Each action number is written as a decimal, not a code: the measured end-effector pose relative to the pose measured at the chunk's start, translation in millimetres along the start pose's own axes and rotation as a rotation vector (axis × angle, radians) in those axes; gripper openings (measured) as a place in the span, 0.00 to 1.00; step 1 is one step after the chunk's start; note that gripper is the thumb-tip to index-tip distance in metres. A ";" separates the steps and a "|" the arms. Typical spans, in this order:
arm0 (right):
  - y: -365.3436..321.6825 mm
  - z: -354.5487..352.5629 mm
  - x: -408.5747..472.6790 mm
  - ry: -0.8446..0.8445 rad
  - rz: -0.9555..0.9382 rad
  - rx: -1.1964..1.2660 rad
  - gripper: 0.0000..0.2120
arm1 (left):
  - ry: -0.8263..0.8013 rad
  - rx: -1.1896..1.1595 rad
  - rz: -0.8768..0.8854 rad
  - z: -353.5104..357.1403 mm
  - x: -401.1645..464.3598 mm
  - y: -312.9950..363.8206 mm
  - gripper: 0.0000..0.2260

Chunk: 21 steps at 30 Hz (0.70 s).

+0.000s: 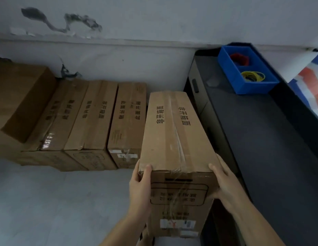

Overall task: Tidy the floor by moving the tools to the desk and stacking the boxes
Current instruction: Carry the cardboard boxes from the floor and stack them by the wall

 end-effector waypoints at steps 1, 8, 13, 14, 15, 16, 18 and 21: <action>-0.2 7.0 25.0 0.000 0.018 0.003 0.18 | 0.012 -0.004 -0.009 6.2 23.1 1.9 0.23; 57.7 35.1 175.8 0.050 0.138 0.068 0.19 | 0.067 0.041 -0.040 32.3 169.5 -37.5 0.22; 127.0 40.0 255.8 0.069 0.216 0.071 0.20 | 0.114 0.187 -0.069 38.2 245.7 -85.6 0.20; 138.2 38.8 263.8 0.083 0.232 0.076 0.20 | 0.122 0.187 -0.100 37.9 252.4 -95.5 0.20; 148.7 39.0 271.2 0.088 0.249 0.077 0.20 | 0.136 0.173 -0.162 36.7 258.8 -106.6 0.20; 158.8 39.9 278.4 0.087 0.271 0.072 0.21 | 0.155 0.140 -0.252 34.5 265.2 -119.6 0.20; 176.3 43.2 295.0 0.091 0.325 0.047 0.22 | 0.184 0.037 -0.440 31.7 279.8 -141.9 0.23; 191.6 49.5 333.7 0.087 0.346 0.040 0.21 | 0.204 -0.054 -0.516 29.7 318.9 -151.5 0.22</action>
Point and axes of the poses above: each hand's wrist, its own x-axis towards the middle knuckle, its own z-axis out of the palm, y = z × x, the point moved 8 cm from there along x, towards the middle knuckle, and after that the axes turned 1 degree about -z, right-handed, at the moved point
